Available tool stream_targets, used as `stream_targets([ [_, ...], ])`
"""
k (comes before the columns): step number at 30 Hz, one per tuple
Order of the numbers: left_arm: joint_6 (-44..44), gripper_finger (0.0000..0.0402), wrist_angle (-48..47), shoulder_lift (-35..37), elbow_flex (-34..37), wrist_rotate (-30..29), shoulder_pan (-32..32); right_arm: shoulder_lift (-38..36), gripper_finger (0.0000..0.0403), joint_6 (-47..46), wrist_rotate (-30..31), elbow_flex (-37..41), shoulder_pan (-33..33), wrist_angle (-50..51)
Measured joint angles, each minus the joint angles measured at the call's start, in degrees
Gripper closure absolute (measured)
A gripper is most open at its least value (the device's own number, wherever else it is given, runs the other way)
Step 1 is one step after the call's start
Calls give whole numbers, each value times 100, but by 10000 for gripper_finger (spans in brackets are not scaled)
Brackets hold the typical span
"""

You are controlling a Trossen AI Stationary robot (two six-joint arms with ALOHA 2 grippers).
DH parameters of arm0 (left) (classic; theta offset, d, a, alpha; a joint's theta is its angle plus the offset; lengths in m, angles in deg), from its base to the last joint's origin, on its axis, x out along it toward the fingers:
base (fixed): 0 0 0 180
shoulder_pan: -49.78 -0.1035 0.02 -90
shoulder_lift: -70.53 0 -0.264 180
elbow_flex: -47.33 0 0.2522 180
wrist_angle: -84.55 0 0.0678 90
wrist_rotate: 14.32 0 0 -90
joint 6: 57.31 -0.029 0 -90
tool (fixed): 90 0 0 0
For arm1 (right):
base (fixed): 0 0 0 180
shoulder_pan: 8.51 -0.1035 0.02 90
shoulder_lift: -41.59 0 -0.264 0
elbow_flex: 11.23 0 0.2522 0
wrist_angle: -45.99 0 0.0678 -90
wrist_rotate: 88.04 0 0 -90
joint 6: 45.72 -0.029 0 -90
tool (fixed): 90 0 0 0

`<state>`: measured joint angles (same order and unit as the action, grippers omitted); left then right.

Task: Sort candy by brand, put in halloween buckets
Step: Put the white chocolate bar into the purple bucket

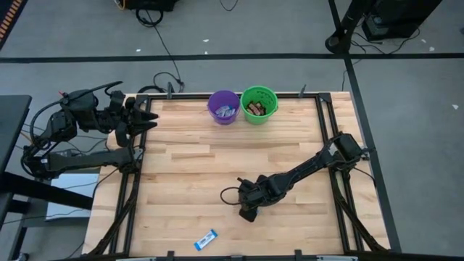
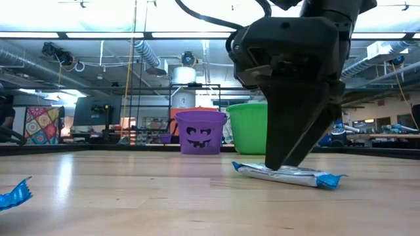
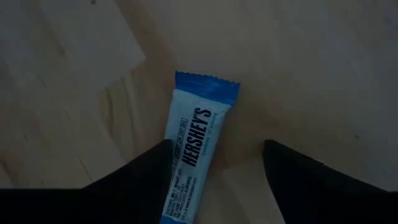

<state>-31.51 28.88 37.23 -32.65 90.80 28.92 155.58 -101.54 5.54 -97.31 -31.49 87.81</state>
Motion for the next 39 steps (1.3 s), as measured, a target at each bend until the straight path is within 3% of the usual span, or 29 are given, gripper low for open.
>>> stream_targets([
  [18,0,199,1,0,0,-4,-1,10,155,-345,-664,11,-34,-1217],
  [27,16,199,2,0,0,-7,0,31,155,-348,-202,13,-223,-828],
  [39,79,199,3,0,-2,-8,-2,-11,155,-656,66,498,-284,-1645],
])
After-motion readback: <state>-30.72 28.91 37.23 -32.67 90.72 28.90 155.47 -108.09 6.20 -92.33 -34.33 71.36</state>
